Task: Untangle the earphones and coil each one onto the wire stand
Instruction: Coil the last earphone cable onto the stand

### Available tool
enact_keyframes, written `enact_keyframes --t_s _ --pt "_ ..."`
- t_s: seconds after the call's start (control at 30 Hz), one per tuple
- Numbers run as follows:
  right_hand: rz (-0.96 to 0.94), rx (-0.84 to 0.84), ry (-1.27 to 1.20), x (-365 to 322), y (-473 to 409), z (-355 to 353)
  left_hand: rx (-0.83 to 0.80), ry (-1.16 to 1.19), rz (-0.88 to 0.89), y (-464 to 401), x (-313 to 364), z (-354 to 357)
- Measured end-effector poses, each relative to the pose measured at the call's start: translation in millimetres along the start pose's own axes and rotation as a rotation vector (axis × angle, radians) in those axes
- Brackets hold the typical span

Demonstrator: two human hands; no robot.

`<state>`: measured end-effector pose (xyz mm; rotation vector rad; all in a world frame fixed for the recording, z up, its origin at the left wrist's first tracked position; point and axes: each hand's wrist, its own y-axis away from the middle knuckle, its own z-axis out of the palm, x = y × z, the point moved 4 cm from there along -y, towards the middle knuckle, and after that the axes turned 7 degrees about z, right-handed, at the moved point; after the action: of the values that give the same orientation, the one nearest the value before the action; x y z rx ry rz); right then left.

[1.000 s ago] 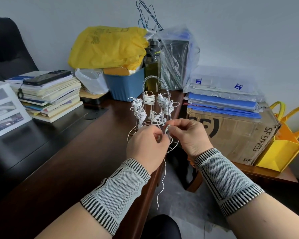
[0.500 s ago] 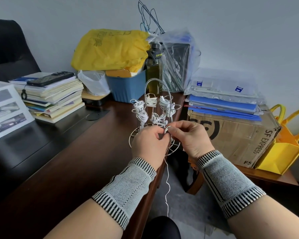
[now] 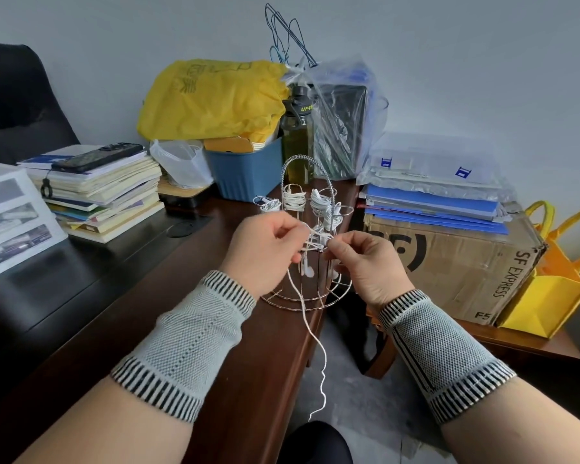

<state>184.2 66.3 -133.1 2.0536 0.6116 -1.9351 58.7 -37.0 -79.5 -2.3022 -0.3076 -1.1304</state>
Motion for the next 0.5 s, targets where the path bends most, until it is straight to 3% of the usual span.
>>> enact_keyframes --t_s 0.17,0.3,0.5 --pt "0.008 0.026 0.077 -3 -2 0 0.180 -0.282 0.168 -16 10 5" --pt "0.001 0.014 0.103 -5 -4 1 0.257 -0.446 0.406 -21 19 2" --pt "0.025 0.066 0.165 -7 -5 2 0.130 -0.703 0.201 -46 19 -1"
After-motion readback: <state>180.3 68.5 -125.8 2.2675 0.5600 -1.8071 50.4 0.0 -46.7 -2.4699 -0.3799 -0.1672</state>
